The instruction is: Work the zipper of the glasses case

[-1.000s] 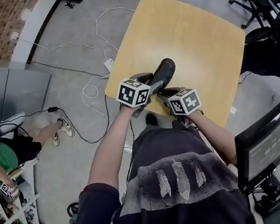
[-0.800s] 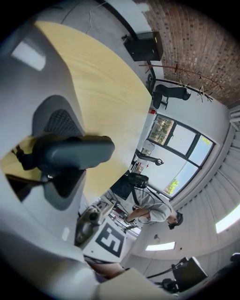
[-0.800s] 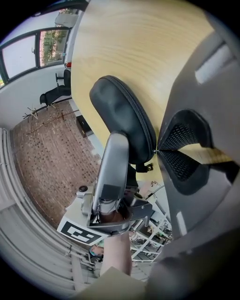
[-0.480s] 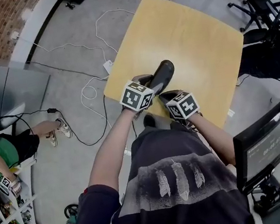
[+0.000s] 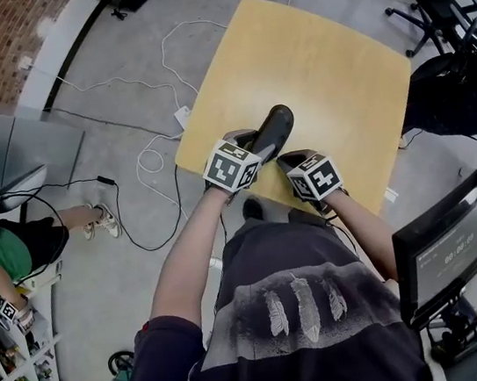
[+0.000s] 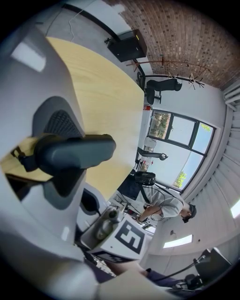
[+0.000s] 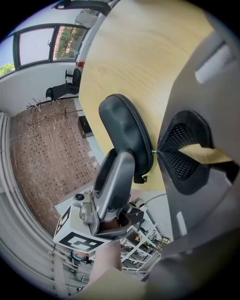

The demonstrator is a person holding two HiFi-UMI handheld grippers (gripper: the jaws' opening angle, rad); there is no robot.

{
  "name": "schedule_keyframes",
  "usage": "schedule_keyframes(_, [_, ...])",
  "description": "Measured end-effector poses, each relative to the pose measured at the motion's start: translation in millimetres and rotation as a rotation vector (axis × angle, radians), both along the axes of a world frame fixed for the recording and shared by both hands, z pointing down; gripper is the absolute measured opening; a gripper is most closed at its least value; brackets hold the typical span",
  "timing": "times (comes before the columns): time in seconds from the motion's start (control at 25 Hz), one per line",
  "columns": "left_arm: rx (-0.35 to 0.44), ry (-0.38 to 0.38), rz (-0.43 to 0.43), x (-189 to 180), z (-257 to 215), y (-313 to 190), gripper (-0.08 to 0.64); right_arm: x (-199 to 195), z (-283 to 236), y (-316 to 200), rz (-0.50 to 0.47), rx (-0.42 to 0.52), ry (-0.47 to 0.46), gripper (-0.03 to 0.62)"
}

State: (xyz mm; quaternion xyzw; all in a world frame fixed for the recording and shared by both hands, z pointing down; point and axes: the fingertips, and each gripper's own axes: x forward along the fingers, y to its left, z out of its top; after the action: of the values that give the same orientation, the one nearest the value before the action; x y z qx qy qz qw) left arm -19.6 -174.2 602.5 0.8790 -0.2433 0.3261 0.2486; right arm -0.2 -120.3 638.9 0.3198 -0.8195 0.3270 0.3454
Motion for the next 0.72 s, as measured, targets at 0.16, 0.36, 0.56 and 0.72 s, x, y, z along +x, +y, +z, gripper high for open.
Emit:
schedule_keyframes(0.16, [-0.003, -0.006, 0.007, 0.8, 2.2, 1.8, 0.206, 11.0, 2.9, -5.5, 0.02, 0.011, 0.011, 0.0])
schedule_keyframes(0.36, [0.001, -0.008, 0.017, -1.4, 1.5, 5.0, 0.202, 21.1, 1.2, -13.3, 0.045, 0.022, 0.015, 0.0])
schedule_keyframes(0.56, [0.002, -0.012, 0.026, -3.4, 0.1, 6.8, 0.201, 29.9, -2.3, -22.9, 0.064, 0.039, 0.026, 0.0])
schedule_keyframes(0.72, [0.001, -0.019, 0.035, -4.0, -0.7, 6.9, 0.198, 33.2, -3.2, -26.9, 0.047, 0.063, 0.052, 0.0])
